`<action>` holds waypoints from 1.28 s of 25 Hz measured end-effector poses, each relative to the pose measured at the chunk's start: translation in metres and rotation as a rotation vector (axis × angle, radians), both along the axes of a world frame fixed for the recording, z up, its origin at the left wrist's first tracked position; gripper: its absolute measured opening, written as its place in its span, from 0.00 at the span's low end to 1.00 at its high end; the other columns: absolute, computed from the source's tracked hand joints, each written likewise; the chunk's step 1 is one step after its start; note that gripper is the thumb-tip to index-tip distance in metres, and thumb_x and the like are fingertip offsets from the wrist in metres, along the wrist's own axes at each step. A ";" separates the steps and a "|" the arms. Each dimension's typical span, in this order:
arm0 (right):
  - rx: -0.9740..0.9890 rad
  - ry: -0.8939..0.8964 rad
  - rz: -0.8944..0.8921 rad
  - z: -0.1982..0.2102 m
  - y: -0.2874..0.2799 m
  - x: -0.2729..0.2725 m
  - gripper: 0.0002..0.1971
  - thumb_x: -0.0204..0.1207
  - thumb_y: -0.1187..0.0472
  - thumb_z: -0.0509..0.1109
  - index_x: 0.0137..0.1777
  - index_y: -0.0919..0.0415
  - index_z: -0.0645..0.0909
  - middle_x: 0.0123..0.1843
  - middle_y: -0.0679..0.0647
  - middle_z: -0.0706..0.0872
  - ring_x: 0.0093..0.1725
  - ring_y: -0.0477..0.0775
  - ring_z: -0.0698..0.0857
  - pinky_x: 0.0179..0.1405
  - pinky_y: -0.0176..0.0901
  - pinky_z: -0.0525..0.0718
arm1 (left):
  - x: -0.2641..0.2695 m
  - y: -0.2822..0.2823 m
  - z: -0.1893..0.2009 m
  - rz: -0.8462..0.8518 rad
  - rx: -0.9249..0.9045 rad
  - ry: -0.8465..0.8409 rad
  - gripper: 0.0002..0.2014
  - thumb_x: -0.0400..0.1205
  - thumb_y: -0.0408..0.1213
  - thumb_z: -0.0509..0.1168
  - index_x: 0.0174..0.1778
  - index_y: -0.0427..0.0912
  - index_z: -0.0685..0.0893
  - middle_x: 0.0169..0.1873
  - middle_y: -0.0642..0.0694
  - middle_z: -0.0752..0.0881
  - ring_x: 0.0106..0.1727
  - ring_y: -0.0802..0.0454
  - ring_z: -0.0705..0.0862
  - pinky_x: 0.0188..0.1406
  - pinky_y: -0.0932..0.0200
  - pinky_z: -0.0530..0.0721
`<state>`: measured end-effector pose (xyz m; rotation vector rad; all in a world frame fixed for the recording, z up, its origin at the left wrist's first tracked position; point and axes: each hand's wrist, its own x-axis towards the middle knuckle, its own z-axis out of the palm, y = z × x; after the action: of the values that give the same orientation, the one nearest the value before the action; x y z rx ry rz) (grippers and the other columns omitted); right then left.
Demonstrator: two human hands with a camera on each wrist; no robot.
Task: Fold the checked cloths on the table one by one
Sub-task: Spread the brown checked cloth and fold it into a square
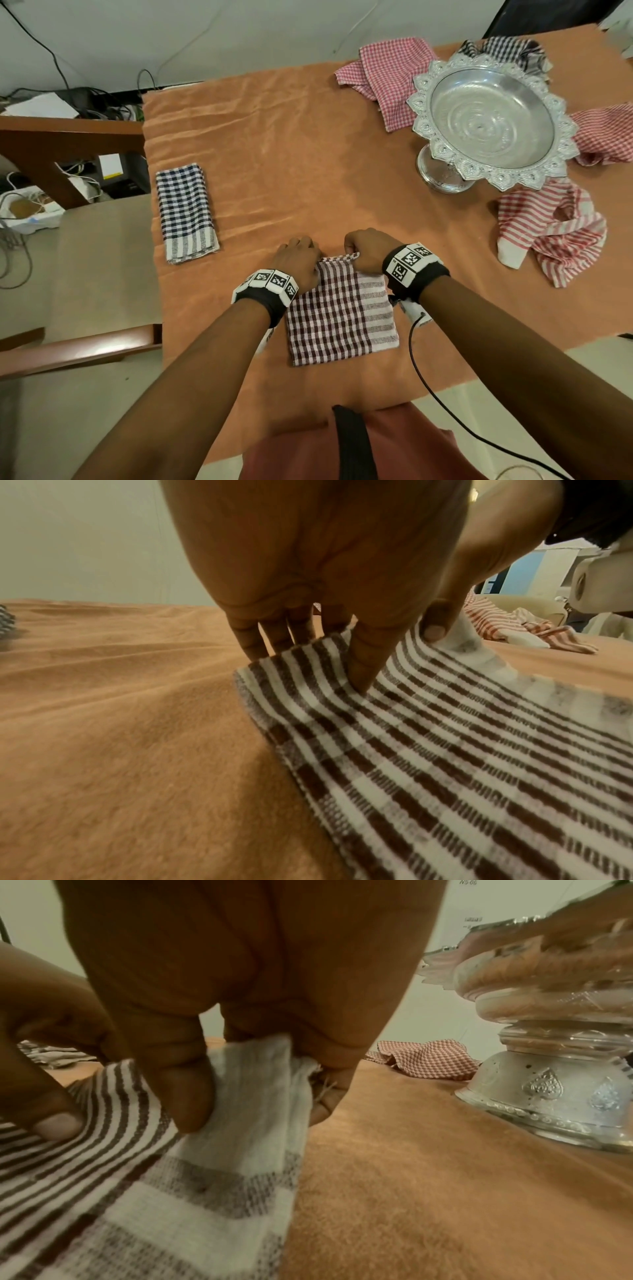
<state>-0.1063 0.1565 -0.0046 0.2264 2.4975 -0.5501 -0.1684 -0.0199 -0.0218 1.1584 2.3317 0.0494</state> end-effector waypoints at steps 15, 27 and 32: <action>0.277 0.341 -0.021 0.013 0.002 0.077 0.14 0.75 0.61 0.66 0.60 0.58 0.84 0.57 0.55 0.85 0.56 0.60 0.80 0.55 0.51 0.75 | 0.049 -0.042 0.019 0.135 0.259 0.177 0.16 0.81 0.30 0.62 0.64 0.46 0.81 0.53 0.46 0.84 0.51 0.45 0.82 0.41 0.51 0.81; 0.299 0.396 -0.053 -0.021 -0.017 0.149 0.17 0.61 0.69 0.78 0.50 0.56 0.89 0.61 0.60 0.86 0.52 0.64 0.87 0.45 0.53 0.86 | 0.119 -0.063 -0.009 0.127 0.315 0.222 0.19 0.63 0.29 0.79 0.48 0.47 0.89 0.40 0.51 0.85 0.38 0.47 0.84 0.28 0.56 0.76; 0.305 0.394 -0.038 -0.027 -0.025 0.161 0.18 0.59 0.69 0.80 0.50 0.56 0.90 0.60 0.59 0.86 0.50 0.63 0.87 0.43 0.52 0.86 | 0.123 -0.068 -0.013 0.111 0.261 0.193 0.18 0.62 0.31 0.79 0.47 0.47 0.89 0.39 0.51 0.85 0.38 0.48 0.84 0.26 0.57 0.75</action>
<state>0.0548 0.1315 -0.0311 0.3056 2.9642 -0.2404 -0.0456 -0.0883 -0.0347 1.1998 2.6195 0.3027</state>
